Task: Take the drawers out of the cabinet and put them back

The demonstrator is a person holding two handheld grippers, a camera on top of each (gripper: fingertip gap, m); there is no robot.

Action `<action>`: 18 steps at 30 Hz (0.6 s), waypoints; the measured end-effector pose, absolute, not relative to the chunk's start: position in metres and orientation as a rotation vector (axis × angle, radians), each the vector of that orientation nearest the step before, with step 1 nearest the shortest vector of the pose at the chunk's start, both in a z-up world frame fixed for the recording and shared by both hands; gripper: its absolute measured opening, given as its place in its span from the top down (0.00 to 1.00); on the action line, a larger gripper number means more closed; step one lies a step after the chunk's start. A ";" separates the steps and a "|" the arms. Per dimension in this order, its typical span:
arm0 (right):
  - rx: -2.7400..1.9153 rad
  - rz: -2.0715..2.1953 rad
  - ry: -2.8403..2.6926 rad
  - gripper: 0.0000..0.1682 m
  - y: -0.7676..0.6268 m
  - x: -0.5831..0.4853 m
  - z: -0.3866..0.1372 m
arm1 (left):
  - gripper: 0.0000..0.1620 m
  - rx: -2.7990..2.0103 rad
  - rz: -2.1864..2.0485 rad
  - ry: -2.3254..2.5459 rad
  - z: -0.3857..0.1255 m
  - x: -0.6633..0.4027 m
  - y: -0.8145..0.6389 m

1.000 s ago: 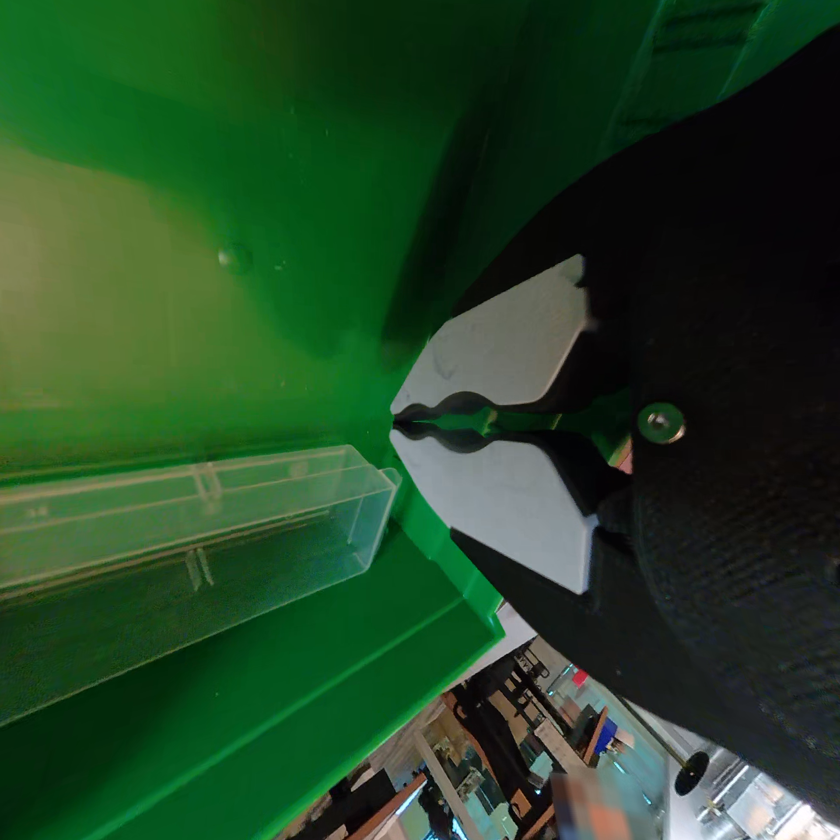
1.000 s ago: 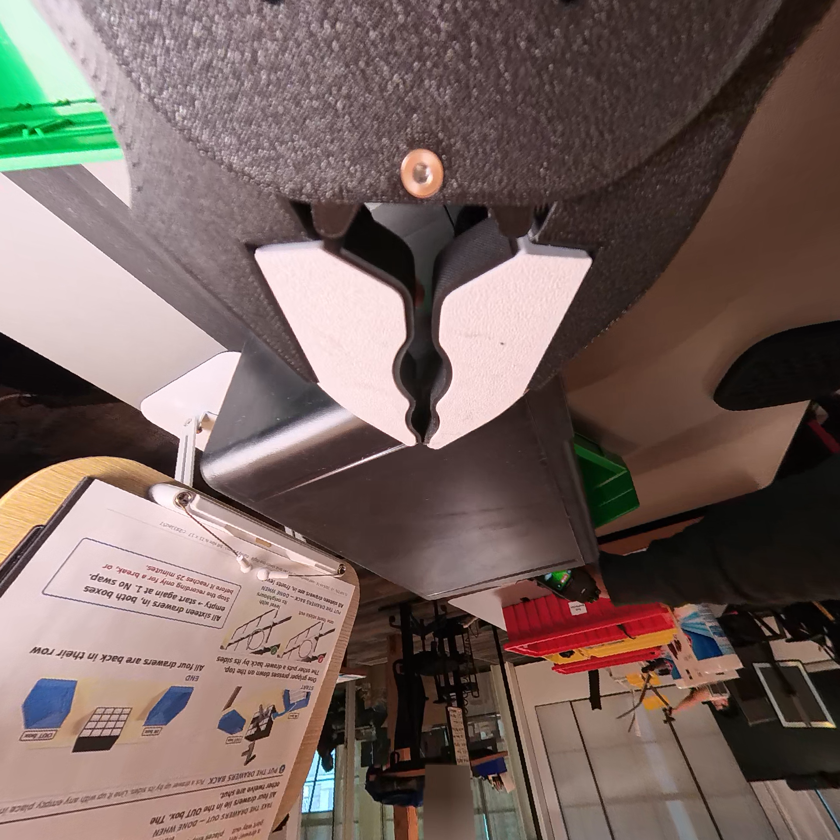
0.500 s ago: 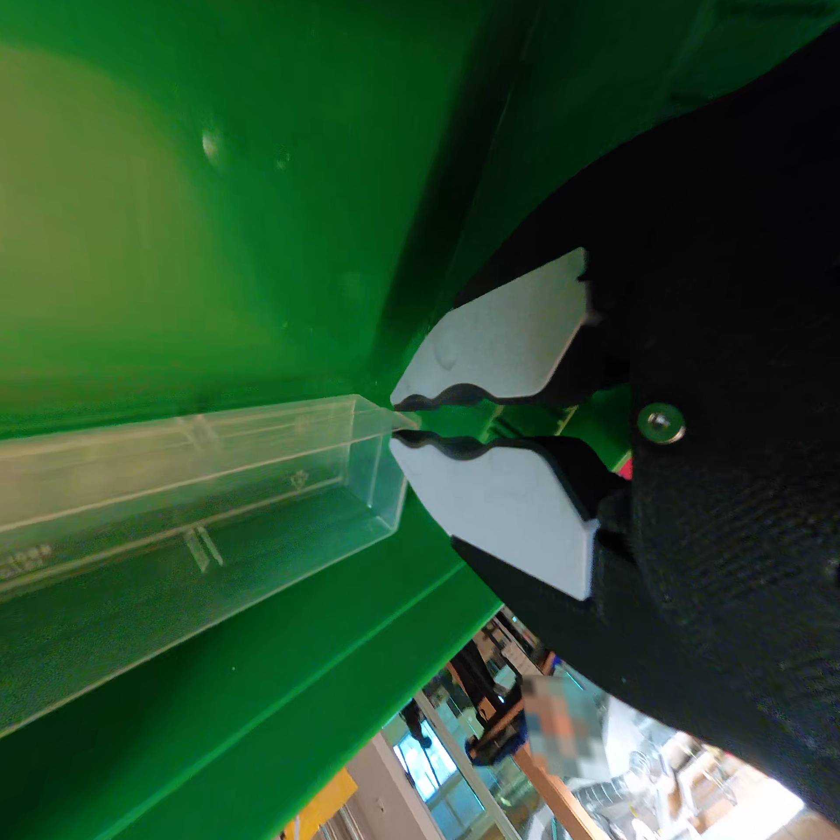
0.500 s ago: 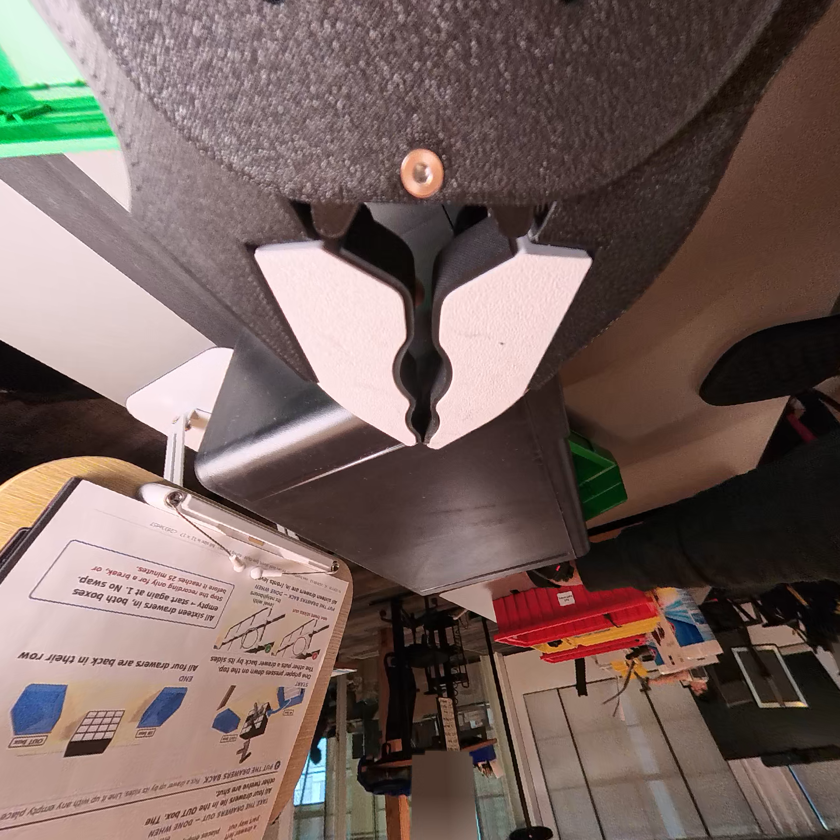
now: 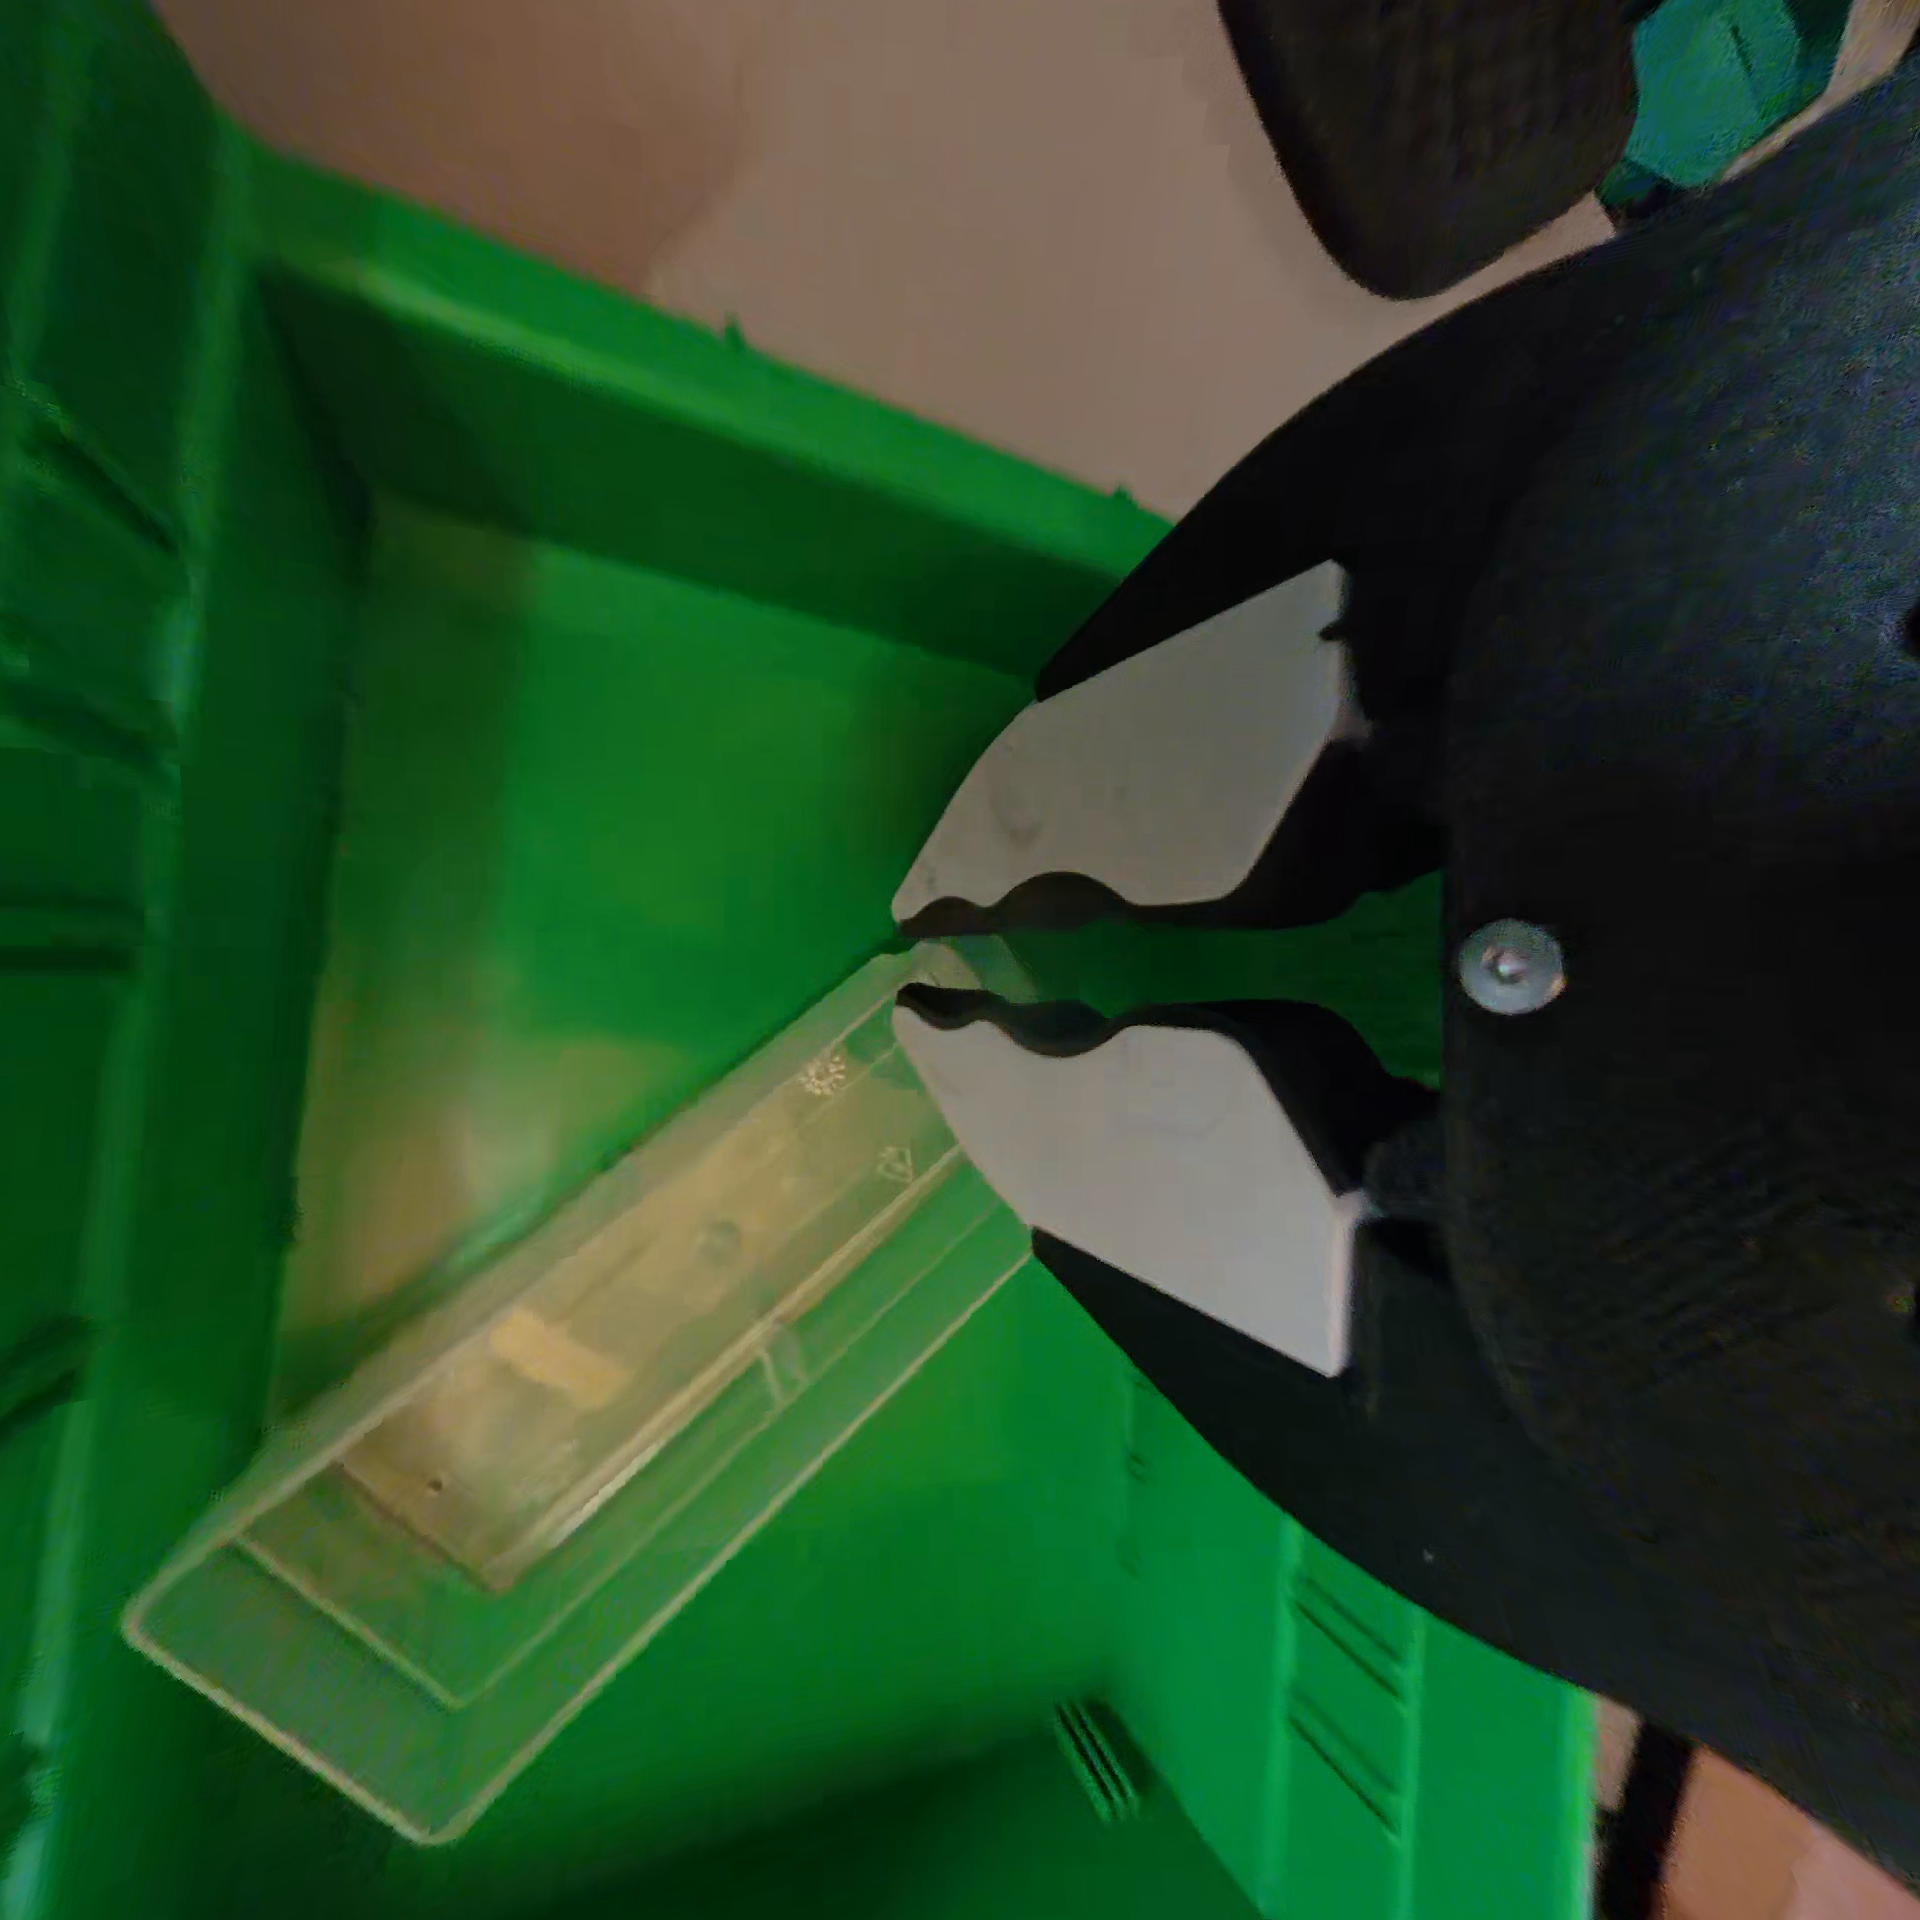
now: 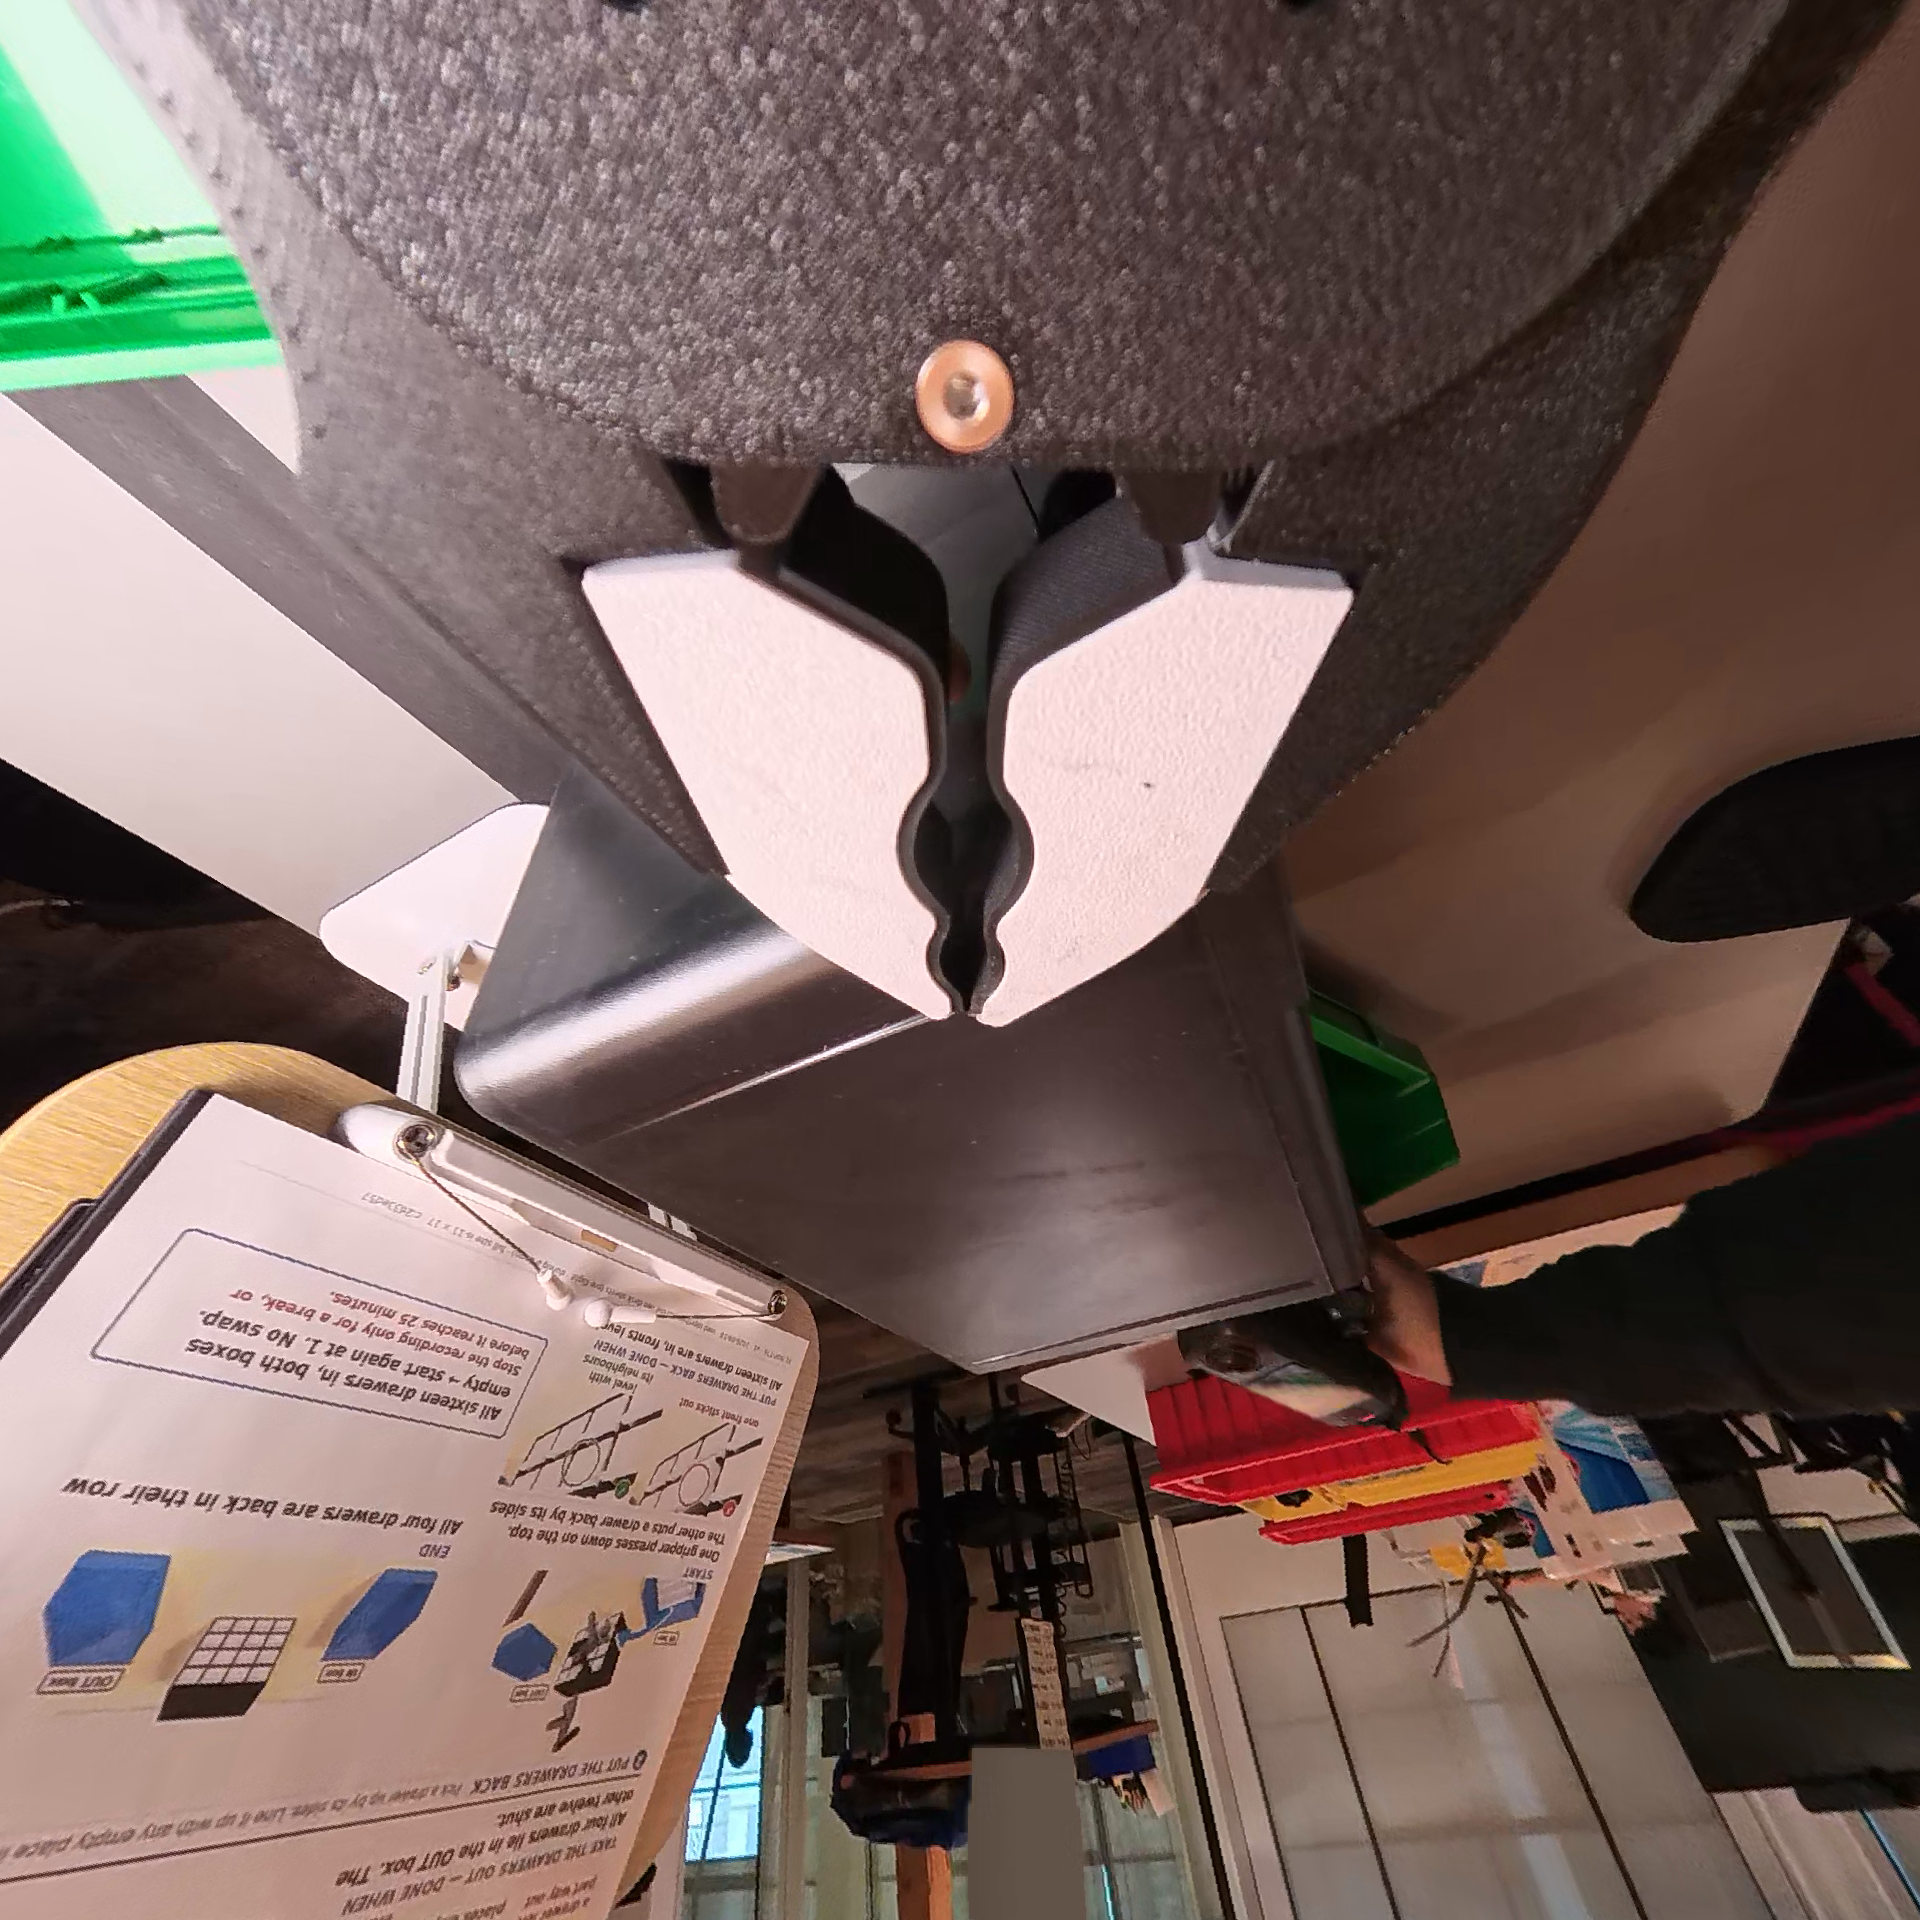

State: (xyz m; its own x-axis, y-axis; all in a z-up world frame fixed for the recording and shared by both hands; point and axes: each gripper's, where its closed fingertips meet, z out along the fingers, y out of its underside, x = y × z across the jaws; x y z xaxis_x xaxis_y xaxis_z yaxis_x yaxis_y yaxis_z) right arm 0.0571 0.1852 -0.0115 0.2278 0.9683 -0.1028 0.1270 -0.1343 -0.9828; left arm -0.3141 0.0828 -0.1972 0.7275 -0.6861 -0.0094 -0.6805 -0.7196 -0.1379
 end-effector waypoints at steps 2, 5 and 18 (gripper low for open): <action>-1.498 1.057 -1.085 1.00 0.185 0.057 -0.011 | 0.90 -2.734 -0.113 1.174 -0.196 -0.298 0.079; -1.496 1.067 -1.084 1.00 0.185 0.057 -0.011 | 0.83 -2.642 -0.142 1.230 -0.187 -0.282 0.078; -1.495 1.067 -1.084 1.00 0.185 0.057 -0.011 | 0.86 -2.502 0.487 1.523 -0.213 -0.335 0.069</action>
